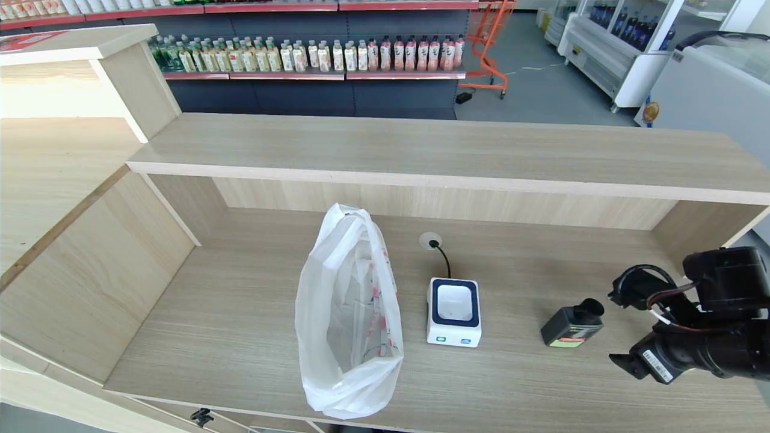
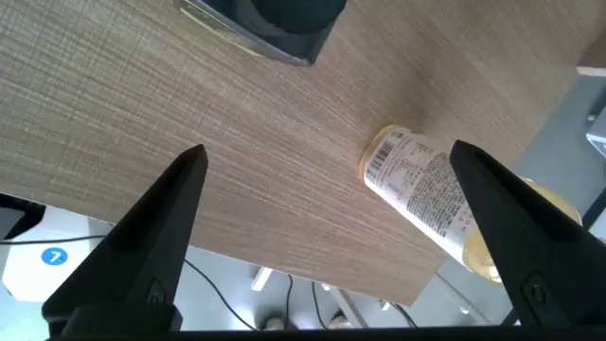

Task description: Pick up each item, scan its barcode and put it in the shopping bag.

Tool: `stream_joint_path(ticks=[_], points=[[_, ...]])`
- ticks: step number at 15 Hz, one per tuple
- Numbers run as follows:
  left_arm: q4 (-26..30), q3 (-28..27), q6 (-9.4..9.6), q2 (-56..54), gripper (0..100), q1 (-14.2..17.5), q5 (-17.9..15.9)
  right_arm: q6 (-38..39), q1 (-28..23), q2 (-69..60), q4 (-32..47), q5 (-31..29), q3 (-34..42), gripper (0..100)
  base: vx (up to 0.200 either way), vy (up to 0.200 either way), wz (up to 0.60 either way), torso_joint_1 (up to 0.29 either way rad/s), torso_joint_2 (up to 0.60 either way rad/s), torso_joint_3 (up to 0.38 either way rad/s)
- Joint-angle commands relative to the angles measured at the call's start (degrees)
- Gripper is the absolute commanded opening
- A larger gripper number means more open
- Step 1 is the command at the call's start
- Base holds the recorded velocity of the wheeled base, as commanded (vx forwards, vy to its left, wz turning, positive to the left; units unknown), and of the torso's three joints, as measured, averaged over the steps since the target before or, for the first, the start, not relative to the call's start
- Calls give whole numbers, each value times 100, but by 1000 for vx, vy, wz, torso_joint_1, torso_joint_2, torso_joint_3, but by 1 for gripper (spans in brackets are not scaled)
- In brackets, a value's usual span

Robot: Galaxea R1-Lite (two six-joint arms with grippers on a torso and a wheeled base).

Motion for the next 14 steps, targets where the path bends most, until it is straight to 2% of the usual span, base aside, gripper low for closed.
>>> stream_joint_path(ticks=[1,3,14], points=[[2,7,0,-2,100,1,7,-130,329,783,-232,0,-244,100,0,0,0,0,0,0],[2,-1,0,-2,100,1,-1,-130,346,1046,-592,27,-314,100,0,0,0,0,0,0],[2,-1,0,-2,100,1,-1,63,434,2022,-1093,721,-991,100,0,0,0,0,0,0]])
